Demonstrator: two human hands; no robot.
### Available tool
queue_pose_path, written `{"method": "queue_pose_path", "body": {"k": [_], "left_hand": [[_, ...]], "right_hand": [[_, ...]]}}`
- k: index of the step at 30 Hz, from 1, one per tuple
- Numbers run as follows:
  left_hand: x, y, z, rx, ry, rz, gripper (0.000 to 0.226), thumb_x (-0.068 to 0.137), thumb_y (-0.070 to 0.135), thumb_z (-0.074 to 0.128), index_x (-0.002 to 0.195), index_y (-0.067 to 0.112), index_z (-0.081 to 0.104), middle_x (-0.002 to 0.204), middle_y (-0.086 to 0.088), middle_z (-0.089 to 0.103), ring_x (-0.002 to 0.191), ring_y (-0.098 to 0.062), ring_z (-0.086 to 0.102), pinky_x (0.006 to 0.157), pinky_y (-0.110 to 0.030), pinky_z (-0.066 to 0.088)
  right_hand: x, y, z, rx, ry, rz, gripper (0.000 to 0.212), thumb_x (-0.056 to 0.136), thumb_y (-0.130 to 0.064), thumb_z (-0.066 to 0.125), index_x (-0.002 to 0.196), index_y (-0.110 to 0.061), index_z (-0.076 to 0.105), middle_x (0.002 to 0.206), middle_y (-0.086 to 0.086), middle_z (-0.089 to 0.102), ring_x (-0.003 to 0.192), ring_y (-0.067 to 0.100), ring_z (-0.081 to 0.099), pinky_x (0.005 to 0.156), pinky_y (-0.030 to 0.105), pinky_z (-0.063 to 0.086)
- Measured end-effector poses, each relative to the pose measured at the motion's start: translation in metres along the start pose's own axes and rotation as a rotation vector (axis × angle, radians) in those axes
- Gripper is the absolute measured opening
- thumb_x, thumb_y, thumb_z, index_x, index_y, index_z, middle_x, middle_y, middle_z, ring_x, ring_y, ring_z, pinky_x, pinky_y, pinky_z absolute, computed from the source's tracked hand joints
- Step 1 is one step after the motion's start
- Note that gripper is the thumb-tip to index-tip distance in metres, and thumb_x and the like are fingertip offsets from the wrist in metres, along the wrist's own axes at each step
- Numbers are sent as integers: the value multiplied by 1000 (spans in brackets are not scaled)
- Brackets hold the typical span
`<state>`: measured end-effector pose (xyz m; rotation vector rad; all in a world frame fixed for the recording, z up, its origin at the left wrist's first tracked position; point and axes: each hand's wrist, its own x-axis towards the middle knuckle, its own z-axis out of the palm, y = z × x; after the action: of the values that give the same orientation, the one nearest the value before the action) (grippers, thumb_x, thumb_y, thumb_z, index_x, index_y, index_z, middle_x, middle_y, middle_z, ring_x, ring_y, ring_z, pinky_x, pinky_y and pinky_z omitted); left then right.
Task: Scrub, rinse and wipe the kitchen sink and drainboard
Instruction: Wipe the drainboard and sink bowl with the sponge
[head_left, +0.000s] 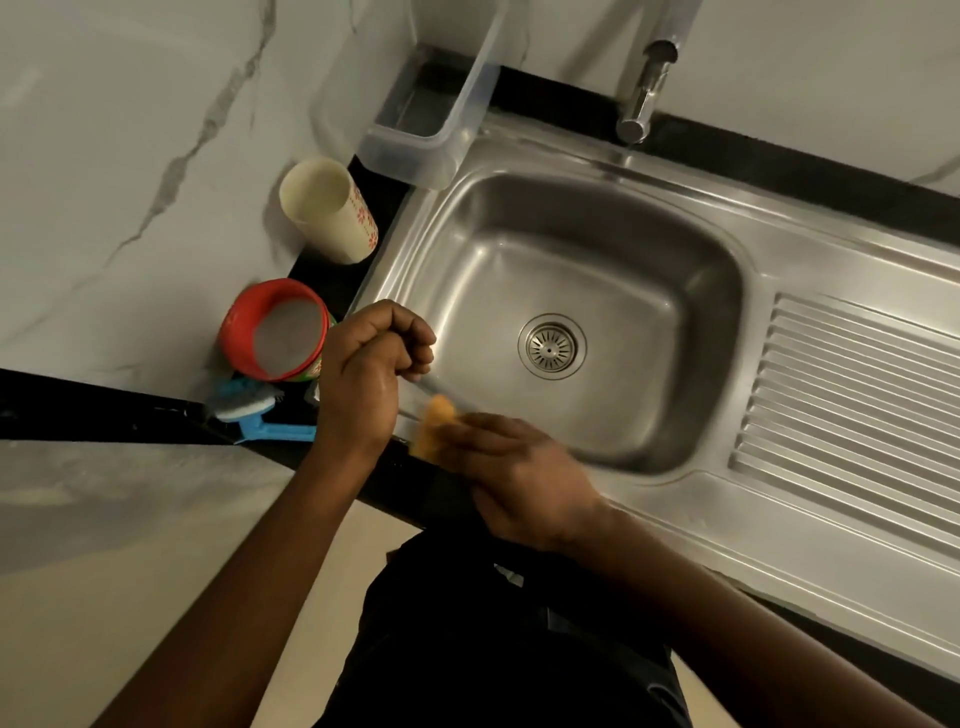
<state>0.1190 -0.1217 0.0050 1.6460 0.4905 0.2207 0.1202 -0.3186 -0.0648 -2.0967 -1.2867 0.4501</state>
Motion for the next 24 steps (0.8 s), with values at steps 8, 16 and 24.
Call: {"method": "queue_pose_path", "body": {"k": [8, 16, 24], "left_hand": [[-15, -3, 1, 3, 9, 14, 31, 77, -12, 40, 80, 1, 68, 71, -17, 64, 68, -24, 59, 60, -31, 50], [-13, -2, 17, -36, -32, 17, 27, 74, -4, 42, 82, -5, 68, 74, -27, 61, 67, -29, 57, 59, -31, 49], [-5, -3, 21, -47, -67, 8, 28, 74, -3, 42, 84, -5, 68, 75, -25, 63, 69, -25, 60, 60, -29, 51]], "right_hand": [[9, -9, 58, -281, -198, -161, 59, 97, -28, 56, 156, -28, 46, 164, -7, 40, 158, 22, 20, 128, 47, 17], [-130, 33, -7, -104, -300, -179, 54, 106, -39, 44, 159, -30, 40, 168, -13, 29, 159, 16, 16, 125, 50, 24], [-192, 56, -47, -98, -34, 93, 49, 99, -11, 45, 145, -14, 60, 158, -2, 49, 151, 28, 40, 114, 56, 43]]}}
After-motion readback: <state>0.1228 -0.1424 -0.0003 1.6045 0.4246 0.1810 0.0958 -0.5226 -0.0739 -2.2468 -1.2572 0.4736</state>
